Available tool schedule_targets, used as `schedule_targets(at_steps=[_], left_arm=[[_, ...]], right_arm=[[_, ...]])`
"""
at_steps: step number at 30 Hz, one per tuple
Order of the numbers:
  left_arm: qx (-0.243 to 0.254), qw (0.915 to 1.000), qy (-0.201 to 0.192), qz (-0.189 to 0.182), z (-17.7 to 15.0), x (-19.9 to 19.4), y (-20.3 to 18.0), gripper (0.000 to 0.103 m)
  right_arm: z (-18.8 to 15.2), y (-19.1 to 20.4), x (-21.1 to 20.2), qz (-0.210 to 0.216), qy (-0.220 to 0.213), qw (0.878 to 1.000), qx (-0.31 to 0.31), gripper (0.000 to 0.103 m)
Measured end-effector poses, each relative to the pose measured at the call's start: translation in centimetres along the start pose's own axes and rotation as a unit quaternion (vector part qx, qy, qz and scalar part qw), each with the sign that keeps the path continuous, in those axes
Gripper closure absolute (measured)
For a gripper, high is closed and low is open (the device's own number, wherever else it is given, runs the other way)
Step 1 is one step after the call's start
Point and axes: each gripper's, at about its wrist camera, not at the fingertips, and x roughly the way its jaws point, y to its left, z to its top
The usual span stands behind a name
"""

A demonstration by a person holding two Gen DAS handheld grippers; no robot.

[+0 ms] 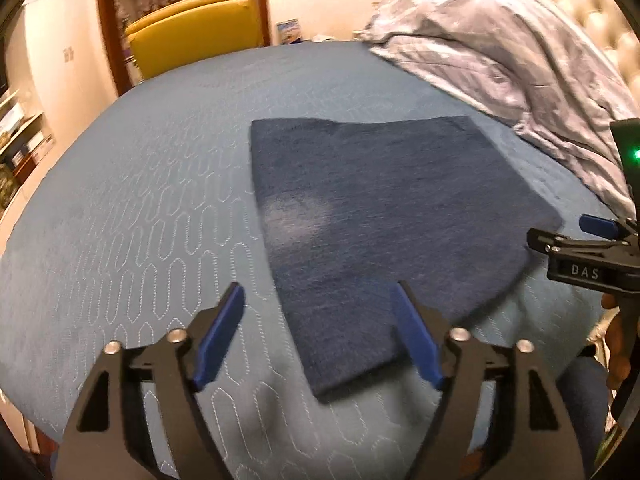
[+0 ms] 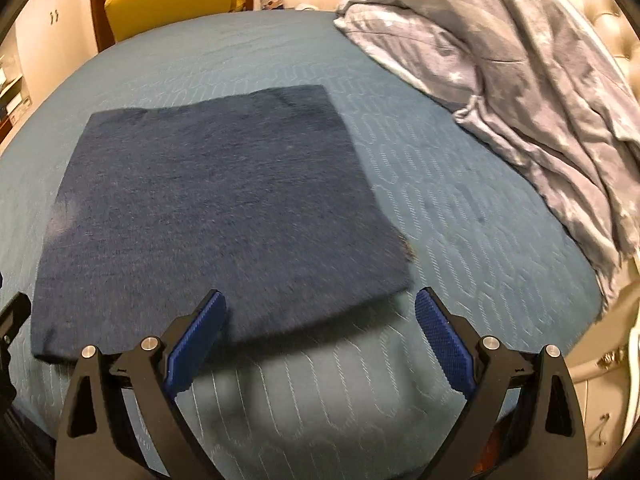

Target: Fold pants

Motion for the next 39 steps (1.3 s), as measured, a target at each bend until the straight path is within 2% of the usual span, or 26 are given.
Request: schedule_targets(at_steps=[1, 2, 3, 4, 10, 14, 39], left_arm=[[0.006, 1.0, -0.005, -0.004, 0.0, -0.7, -0.3, 0.017], [0.009, 0.9999, -0.009, -0.005, 0.0, -1.5, -0.6, 0.007], [0.009, 0.9998, -0.011, -0.015, 0.1, -2.2, -0.8, 0.003], [0.008, 0.9993, -0.013, -0.034, 0.3, -3.2, -1.1, 0.003], [-0.013, 0.9962, -0.02, -0.083, 1.3, -6.8, -2.0, 0.002], [-0.028, 0.9959, -0.023, -0.083, 2.3, -8.7, -2.3, 0.002], [-0.029, 0.9971, -0.029, -0.064, 2.8, -9.2, -2.6, 0.002]], right_arm=[[-0.2, -0.3, -0.7, 0.0, -0.004, 1.0, 0.004, 0.011], [-0.4, -0.7, -1.6, 0.001, -0.009, 1.0, 0.008, 0.011], [-0.8, -1.1, -3.0, 0.002, -0.015, 1.0, 0.015, 0.011], [-1.1, -1.4, -3.9, 0.003, -0.019, 1.0, 0.019, 0.011], [-2.2, -2.1, -10.0, 0.009, -0.051, 0.998, 0.035, 0.011], [-2.4, -2.1, -12.3, 0.011, -0.069, 0.997, 0.038, 0.011], [-2.2, -2.0, -12.4, 0.019, -0.067, 0.997, 0.045, 0.011]])
